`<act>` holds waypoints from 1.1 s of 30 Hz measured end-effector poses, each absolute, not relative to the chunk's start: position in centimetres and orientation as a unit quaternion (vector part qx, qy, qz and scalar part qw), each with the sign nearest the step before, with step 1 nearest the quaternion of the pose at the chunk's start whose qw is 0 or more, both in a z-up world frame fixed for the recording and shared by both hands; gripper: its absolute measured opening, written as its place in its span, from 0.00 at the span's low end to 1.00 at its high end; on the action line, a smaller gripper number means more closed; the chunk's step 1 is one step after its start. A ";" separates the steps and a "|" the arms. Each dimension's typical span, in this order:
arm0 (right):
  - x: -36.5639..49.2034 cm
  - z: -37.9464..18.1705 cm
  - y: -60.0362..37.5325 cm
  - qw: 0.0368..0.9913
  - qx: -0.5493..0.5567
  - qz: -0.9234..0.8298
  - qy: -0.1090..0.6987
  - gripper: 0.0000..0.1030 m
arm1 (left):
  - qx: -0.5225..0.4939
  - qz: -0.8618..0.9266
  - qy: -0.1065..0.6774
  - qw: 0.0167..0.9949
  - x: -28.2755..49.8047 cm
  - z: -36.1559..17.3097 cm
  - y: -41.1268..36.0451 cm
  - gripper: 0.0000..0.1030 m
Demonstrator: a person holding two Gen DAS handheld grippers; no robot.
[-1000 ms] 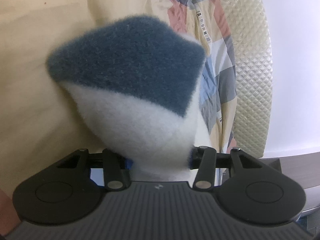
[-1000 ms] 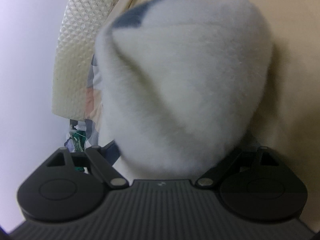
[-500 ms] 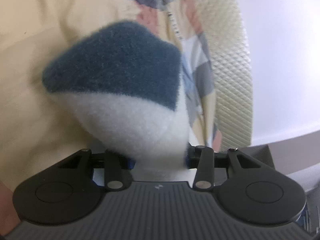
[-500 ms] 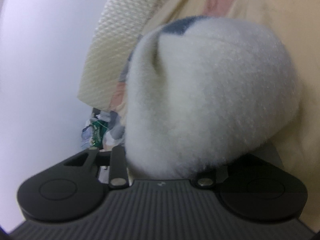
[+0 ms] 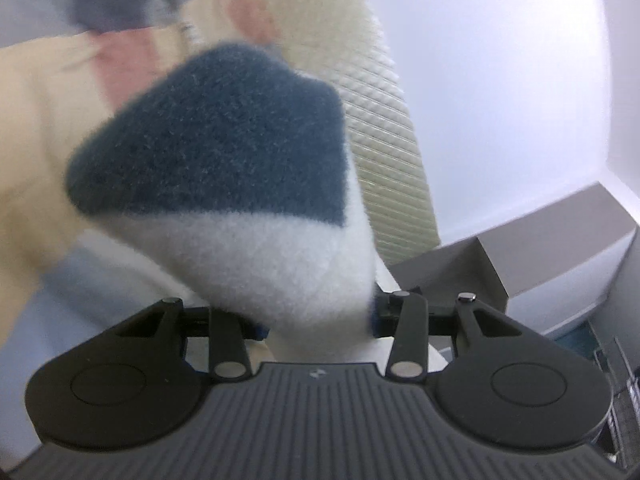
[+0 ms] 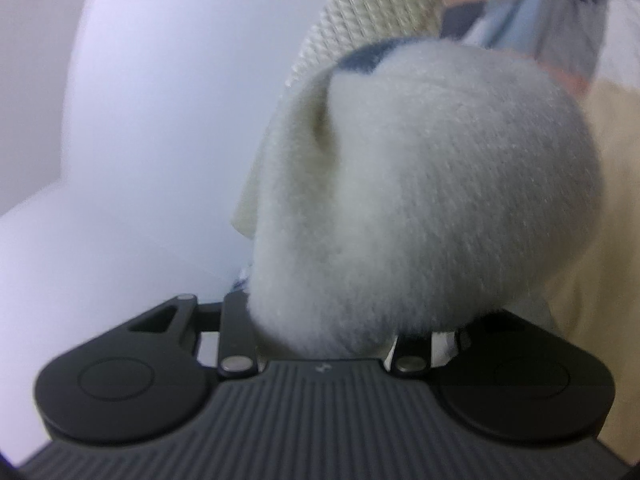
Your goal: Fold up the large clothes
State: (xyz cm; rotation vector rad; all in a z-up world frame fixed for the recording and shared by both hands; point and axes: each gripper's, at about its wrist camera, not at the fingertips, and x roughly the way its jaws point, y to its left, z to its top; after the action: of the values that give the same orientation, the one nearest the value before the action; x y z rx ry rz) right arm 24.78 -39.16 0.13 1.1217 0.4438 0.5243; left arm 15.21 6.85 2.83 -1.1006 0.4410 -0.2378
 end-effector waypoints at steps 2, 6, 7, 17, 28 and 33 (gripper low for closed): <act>26.1 1.3 -40.6 0.793 0.524 0.243 0.193 0.42 | -0.508 -0.122 0.208 0.827 17.7 4.4 5.6 0.47; 29.3 3.2 -43.2 0.804 0.520 0.233 0.170 0.42 | -0.499 -0.138 0.211 0.829 23.8 6.7 3.0 0.47; 30.2 3.5 -43.8 0.806 0.520 0.230 0.166 0.42 | -0.499 -0.140 0.213 0.829 25.2 7.0 2.4 0.47; 39.8 0.6 -47.0 0.816 0.525 0.190 0.146 0.42 | -0.458 -0.139 0.232 0.847 39.4 5.2 -2.5 0.47; 42.2 -14.5 -47.6 0.781 0.582 0.117 0.195 0.43 | -0.415 -0.108 0.303 0.851 45.2 -8.0 -4.4 0.47; 41.7 -18.4 -46.7 0.784 0.571 0.115 0.215 0.43 | -0.422 -0.105 0.310 0.846 45.9 -12.3 -3.1 0.47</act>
State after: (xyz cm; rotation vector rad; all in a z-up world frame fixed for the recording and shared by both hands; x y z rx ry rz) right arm 41.68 -46.73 -18.45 1.2319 0.4646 0.2471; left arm 45.89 -3.10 -12.32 -0.8900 0.6537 -0.2215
